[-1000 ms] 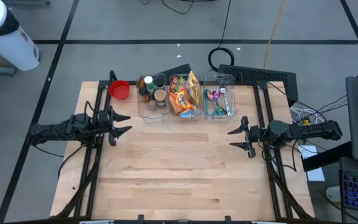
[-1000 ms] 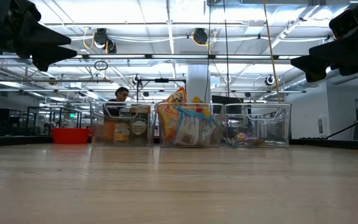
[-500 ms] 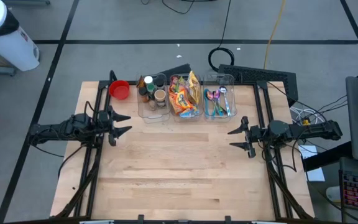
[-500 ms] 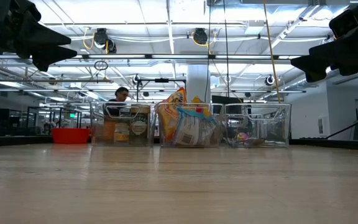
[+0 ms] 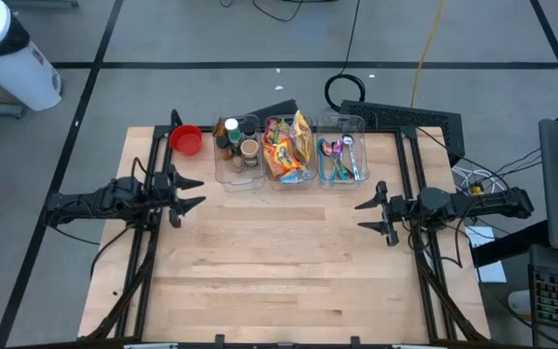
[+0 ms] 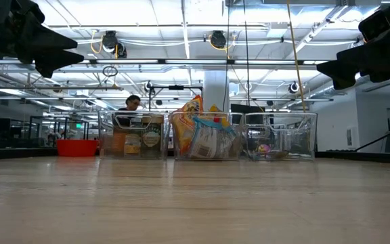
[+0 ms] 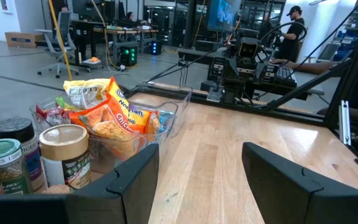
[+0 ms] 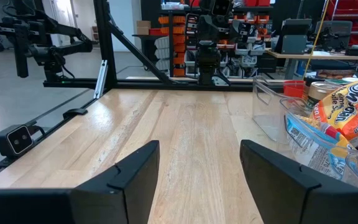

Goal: Pick & Place Food Item
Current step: Return to Home Position

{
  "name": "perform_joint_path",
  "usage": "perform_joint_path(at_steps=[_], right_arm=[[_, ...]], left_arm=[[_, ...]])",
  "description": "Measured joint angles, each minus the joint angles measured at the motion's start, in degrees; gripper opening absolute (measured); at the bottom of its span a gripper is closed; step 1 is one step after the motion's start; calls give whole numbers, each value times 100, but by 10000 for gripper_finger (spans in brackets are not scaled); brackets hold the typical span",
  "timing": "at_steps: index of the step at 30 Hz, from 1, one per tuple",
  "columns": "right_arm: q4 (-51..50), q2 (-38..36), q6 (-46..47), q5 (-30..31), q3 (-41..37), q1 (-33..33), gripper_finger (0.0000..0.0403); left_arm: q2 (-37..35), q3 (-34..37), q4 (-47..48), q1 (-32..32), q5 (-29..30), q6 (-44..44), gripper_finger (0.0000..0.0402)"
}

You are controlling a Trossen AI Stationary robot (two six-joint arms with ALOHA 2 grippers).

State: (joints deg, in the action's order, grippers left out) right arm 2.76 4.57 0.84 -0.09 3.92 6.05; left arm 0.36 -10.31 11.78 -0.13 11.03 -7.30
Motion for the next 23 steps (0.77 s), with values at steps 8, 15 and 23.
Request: perform_joint_path(at_steps=[8, 15, 23], right_arm=[[1, 0, 0, 1, 0, 0, 218], [0, 0, 0, 1, 0, 0, 217], [1, 0, 0, 1, 0, 1, 219]], left_arm=[[0, 0, -1, 0, -1, 1, 239], [0, 0, -1, 0, -1, -1, 239], [0, 0, -1, 0, 0, 0, 239]])
